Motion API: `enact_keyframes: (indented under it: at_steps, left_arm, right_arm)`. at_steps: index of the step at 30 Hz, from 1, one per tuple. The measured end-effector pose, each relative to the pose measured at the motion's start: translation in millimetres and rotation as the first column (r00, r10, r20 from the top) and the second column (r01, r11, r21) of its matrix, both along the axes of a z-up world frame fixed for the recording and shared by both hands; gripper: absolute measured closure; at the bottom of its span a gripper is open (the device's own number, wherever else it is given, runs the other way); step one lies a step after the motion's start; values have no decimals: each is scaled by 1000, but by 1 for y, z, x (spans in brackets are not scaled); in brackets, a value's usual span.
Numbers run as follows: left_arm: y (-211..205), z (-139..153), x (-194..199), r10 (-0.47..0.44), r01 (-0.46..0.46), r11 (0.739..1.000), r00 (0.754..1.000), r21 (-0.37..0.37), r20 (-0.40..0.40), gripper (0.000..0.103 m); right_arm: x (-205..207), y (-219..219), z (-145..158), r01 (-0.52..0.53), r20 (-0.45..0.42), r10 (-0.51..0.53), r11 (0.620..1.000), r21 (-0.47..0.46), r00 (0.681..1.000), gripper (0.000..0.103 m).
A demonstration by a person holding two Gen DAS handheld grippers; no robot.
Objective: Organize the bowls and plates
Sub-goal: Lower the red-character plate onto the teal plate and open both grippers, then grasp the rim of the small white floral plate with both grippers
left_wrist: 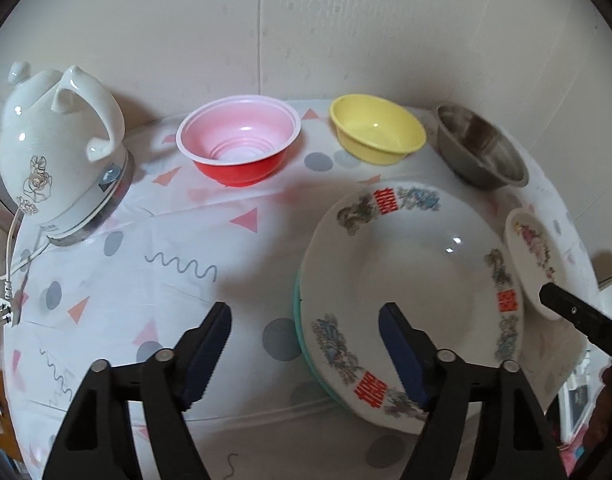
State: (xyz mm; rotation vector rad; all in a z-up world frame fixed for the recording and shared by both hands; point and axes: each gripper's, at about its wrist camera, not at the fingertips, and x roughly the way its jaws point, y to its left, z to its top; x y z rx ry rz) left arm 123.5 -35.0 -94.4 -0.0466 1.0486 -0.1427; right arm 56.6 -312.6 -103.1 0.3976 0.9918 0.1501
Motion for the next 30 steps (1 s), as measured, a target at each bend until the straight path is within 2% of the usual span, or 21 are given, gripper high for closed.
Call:
enact_keyframes:
  at_steps: [1,6,10,15,17,22,30]
  left_arm:
    - [0,3,-1,-3,3,1000,1000,-8,1,19]
    - [-14,17,-1,-47,48,996,999,-80,16,16]
    - [-46,31,5,-145,150,981,988,-126,43,17]
    - [-100,44,21,-267,272,958,962,-92,62,17]
    - [-122,42,31,-318,320,944,947,-76,39,17]
    - [-162,30,57,-371,370,928,929,-45,-8,17]
    - [-209,9,80,-441,441,897,894,-19,-77,25]
  right_arm:
    - [-3,-5,0,16,1,-16,1000,2,1000,66]
    - [-20,-38,0,123,1,-123,992,6,992,66]
    - [-29,-69,-2,203,1,-203,979,23,979,65]
    - [-30,-105,-12,277,-14,-277,960,48,961,66]
    - [-28,-117,-17,296,-22,-296,954,44,955,65]
    - [-20,-141,-33,312,-44,-310,948,67,950,66]
    - [-9,-156,-49,287,-70,-280,950,123,957,66]
